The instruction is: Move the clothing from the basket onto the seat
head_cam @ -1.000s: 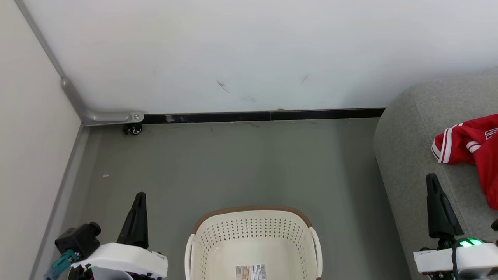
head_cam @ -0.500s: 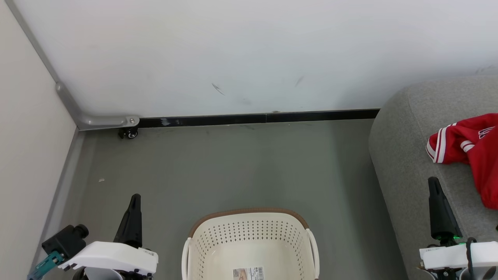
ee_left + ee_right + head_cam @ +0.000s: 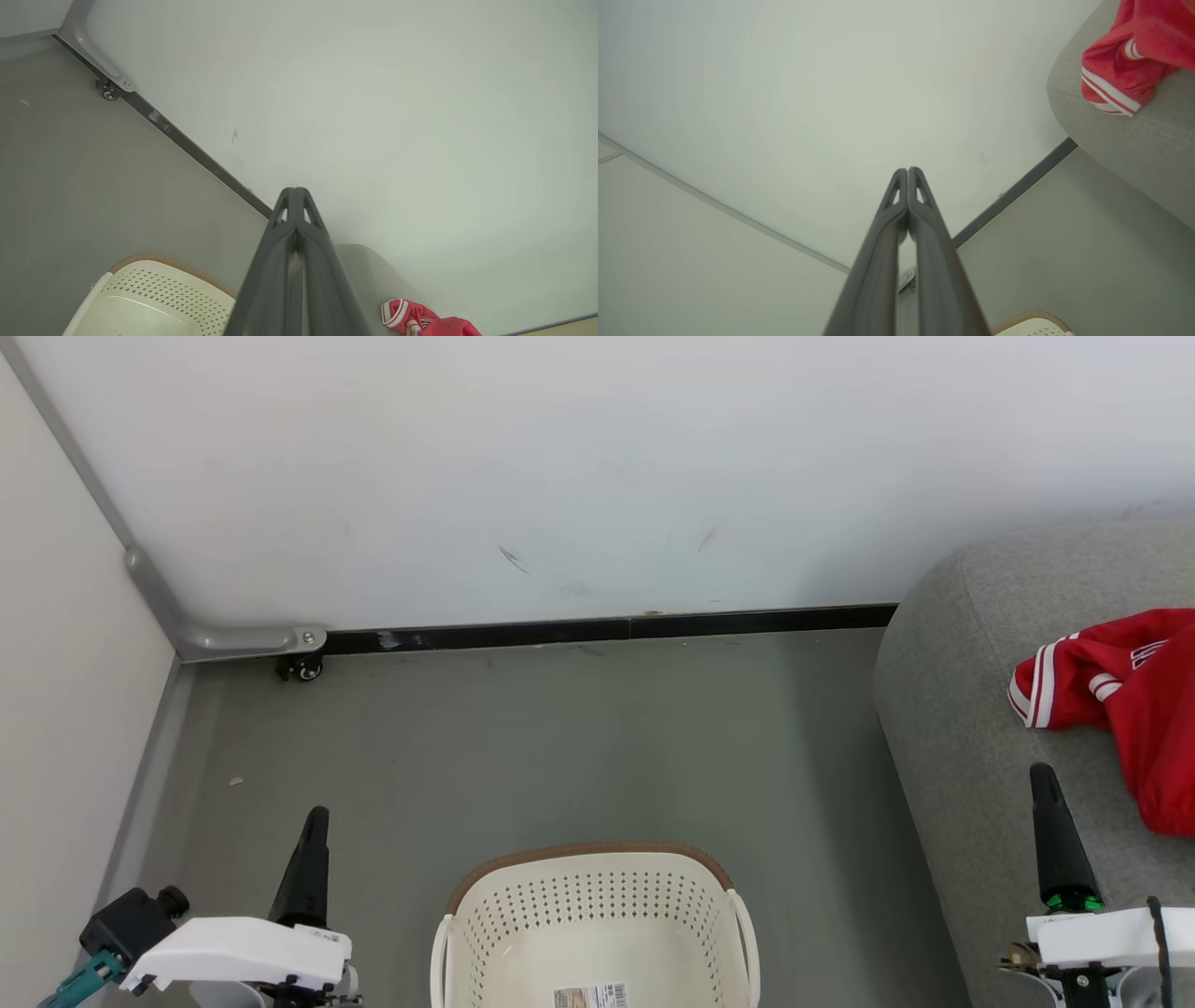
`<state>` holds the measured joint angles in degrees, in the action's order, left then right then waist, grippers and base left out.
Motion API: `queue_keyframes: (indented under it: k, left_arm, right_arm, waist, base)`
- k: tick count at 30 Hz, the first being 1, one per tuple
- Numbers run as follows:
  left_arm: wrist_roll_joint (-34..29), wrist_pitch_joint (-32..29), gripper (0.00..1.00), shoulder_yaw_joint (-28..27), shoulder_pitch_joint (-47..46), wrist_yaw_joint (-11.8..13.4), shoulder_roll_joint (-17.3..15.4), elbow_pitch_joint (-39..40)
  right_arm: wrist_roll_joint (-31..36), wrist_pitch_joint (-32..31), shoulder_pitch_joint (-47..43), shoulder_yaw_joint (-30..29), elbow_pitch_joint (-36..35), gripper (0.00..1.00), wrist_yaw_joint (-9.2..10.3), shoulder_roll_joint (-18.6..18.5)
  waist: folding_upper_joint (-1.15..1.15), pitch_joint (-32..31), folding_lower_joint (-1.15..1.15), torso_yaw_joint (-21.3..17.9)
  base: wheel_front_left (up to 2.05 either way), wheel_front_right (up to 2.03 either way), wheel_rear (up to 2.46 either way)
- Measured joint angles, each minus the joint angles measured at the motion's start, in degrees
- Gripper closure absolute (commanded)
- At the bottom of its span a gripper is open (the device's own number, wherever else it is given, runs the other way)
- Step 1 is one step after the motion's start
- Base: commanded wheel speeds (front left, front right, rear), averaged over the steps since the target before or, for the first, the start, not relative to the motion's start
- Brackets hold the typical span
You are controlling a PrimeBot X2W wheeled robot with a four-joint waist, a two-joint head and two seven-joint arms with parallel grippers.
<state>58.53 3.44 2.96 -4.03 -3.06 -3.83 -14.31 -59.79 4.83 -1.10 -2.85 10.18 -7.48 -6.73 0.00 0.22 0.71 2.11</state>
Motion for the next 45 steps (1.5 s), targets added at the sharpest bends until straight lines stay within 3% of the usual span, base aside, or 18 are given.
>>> queue_keyframes:
  k: [14, 45]
  left_arm:
    - [10.7, -3.0, 1.0, -2.4, 0.0, -1.1, 0.4, -0.6]
    - [32.0, -9.1, 1.0, -7.3, 0.0, -3.8, 1.5, -1.3]
  right_arm:
    - [-11.0, -2.6, 1.4, -0.6, 1.6, 1.0, 0.0, 0.8]
    - [-33.0, -8.3, 3.8, -1.9, 4.7, 1.0, 0.0, 2.2]
  waist:
    - [0.0, 0.3, -0.6, -0.7]
    - [0.0, -0.1, -0.67, -2.1]
  base:
    - [0.0, 0.0, 0.0]
    - [0.0, 0.0, 0.0]
